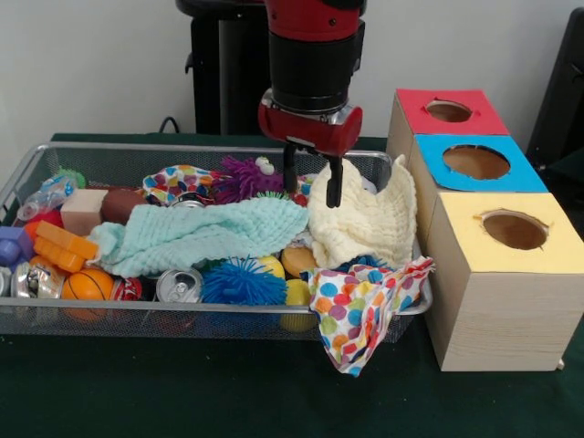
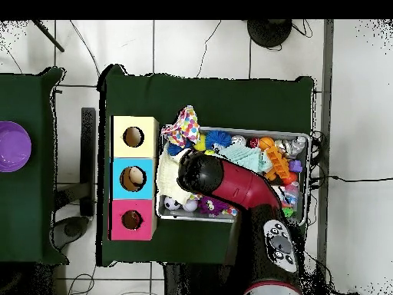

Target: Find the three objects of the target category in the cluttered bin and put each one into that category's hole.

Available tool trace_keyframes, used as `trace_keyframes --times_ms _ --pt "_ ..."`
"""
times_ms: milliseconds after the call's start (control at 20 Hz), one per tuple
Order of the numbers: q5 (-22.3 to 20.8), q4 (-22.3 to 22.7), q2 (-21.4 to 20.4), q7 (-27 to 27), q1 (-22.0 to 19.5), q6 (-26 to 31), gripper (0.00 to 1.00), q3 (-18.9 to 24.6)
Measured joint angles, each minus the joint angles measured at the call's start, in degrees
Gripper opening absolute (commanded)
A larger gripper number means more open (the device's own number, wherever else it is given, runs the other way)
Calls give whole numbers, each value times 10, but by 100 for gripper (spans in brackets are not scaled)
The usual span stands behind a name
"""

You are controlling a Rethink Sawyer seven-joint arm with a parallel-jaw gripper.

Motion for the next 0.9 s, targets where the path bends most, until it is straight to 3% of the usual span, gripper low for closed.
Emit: trace_keyframes --times_ms 300,600,900 --pt "27 22 8 0 -17 -4 100 34" --pt "30 38 15 0 -17 -25 100 38" --pt "30 60 35 0 -17 -104 100 39"
